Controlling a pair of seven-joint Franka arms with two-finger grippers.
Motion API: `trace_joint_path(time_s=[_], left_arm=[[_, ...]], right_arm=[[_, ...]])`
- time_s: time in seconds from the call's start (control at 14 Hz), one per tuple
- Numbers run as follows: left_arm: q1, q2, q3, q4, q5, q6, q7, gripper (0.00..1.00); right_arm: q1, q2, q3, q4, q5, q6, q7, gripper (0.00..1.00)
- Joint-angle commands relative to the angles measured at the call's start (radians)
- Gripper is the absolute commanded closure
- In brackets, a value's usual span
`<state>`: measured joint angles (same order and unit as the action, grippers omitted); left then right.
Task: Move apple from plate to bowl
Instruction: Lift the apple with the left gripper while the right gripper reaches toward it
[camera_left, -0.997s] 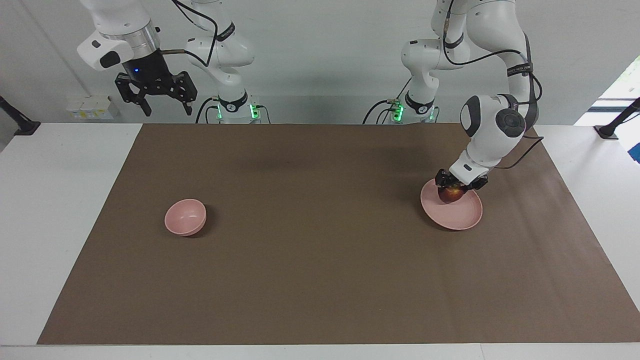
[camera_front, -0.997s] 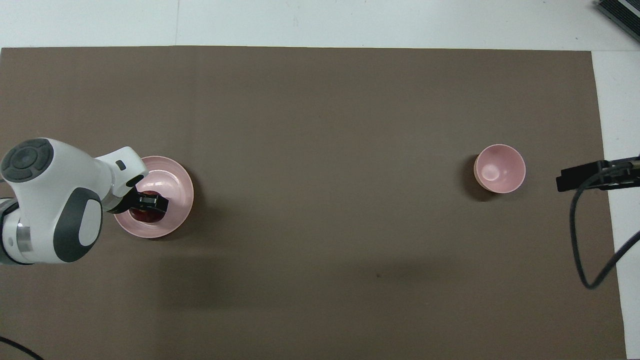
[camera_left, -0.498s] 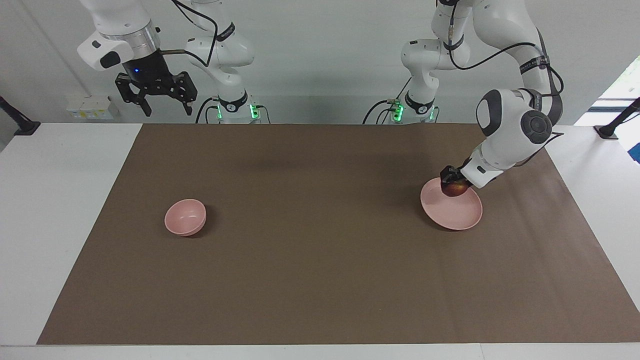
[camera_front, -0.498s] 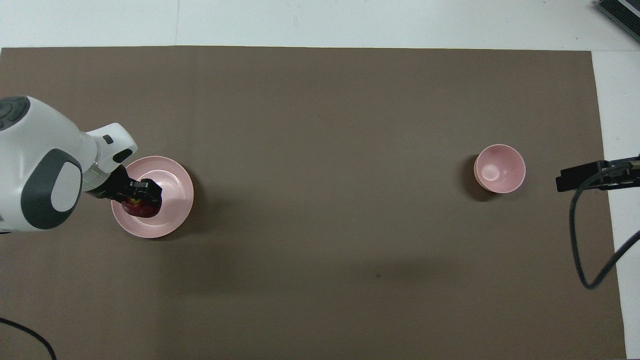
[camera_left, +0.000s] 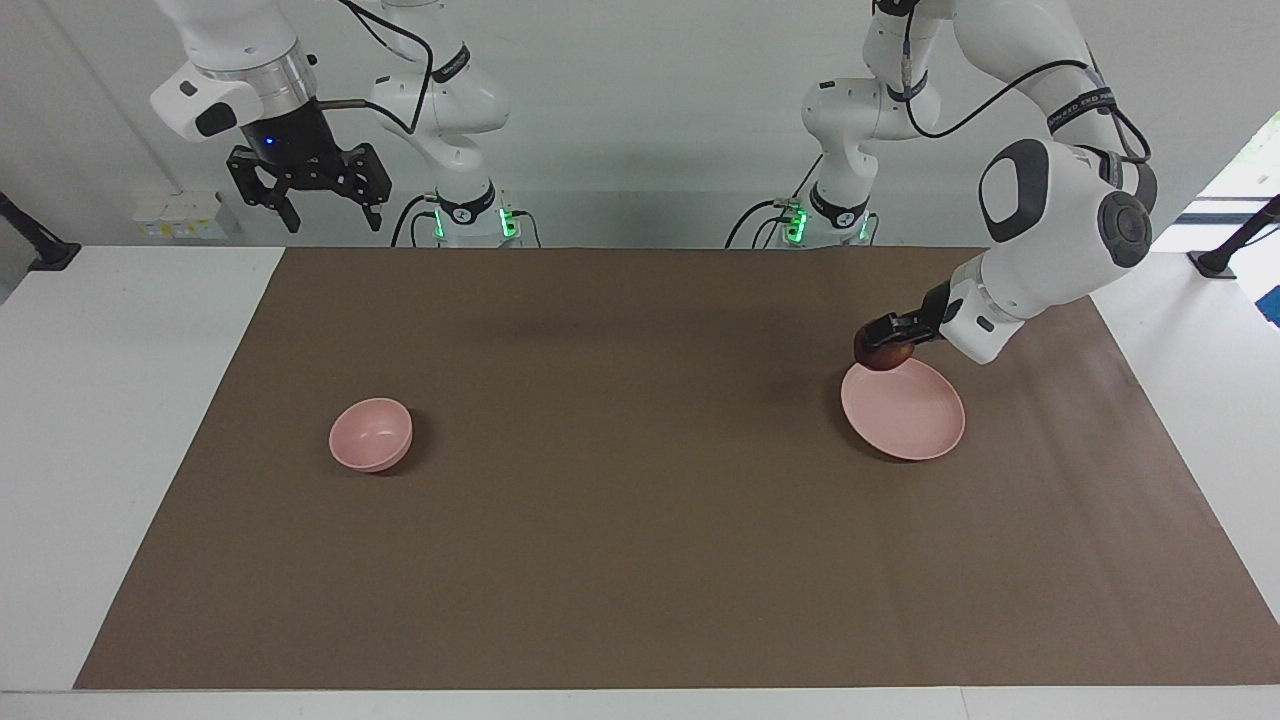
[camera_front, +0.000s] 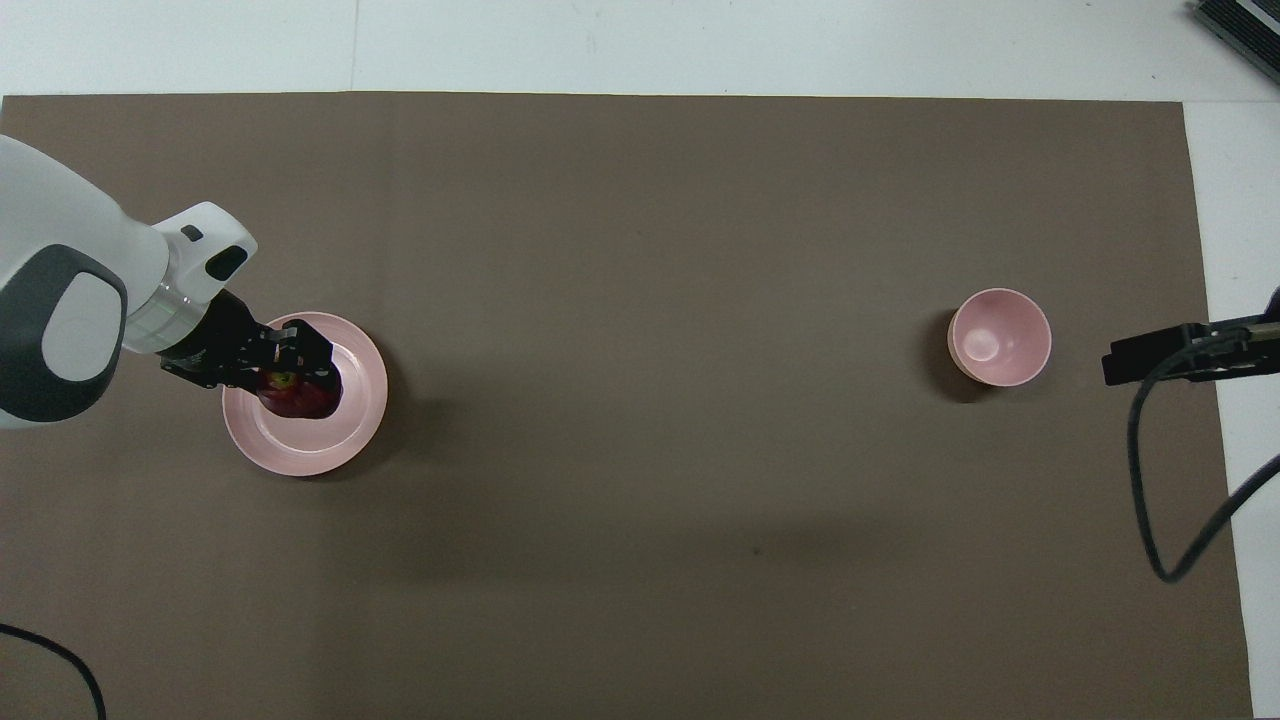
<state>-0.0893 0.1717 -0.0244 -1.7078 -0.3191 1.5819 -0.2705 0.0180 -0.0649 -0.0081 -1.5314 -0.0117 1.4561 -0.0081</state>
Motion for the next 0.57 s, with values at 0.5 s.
trace_joint_path(time_s=[0.5], left_arm=[[-0.015,0.023,-0.011,0.04,-0.329,-0.115,-0.439,1.0]], right_arm=[[-0.021,-0.018,0.0,-0.012,0.002,-0.052,-0.023,0.0]])
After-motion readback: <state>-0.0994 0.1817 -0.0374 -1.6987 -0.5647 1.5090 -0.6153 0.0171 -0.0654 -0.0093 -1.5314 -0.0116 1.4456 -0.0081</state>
